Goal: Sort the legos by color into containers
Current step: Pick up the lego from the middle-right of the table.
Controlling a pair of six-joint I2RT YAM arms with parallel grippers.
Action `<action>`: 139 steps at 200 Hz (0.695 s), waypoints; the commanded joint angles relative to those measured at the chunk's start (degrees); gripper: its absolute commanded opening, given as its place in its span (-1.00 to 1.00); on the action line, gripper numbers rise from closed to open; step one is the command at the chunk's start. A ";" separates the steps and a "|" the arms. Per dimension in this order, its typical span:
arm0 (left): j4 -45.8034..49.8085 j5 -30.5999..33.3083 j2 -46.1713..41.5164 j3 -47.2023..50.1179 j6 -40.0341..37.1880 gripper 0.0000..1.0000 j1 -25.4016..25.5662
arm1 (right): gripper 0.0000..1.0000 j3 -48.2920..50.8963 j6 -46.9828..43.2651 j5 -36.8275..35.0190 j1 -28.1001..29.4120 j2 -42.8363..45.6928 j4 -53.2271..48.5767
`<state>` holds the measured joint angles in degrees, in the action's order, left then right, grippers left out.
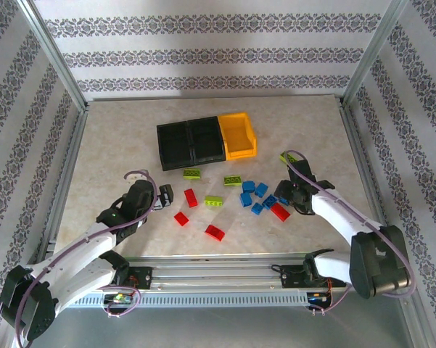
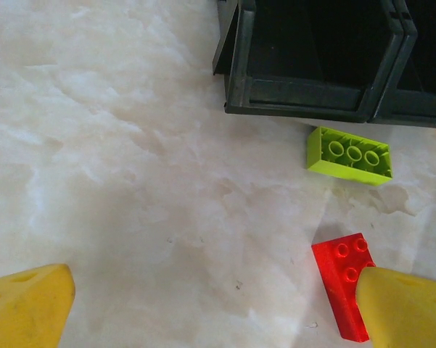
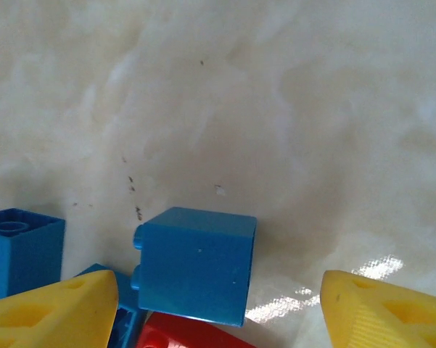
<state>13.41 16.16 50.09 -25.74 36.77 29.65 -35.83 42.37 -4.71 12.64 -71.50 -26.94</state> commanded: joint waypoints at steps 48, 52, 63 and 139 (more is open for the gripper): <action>0.25 3.35 -4.32 2.22 2.05 0.99 0.58 | 0.42 -2.05 1.66 2.55 0.83 -7.32 4.20; 0.30 3.43 -4.45 2.27 2.07 0.99 0.51 | 0.42 -2.10 1.77 2.67 0.81 -7.68 4.41; 0.41 3.65 -4.72 2.45 2.16 0.99 0.56 | 0.39 -2.27 2.05 2.93 0.88 -8.67 4.89; 0.04 3.47 -4.65 2.80 2.15 0.99 0.57 | 0.28 -3.51 2.20 1.64 1.52 -11.14 4.83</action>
<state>13.45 18.52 45.95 -23.92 38.04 29.65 -37.80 43.79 -2.63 13.39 -81.47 -22.26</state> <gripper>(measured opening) 0.995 0.639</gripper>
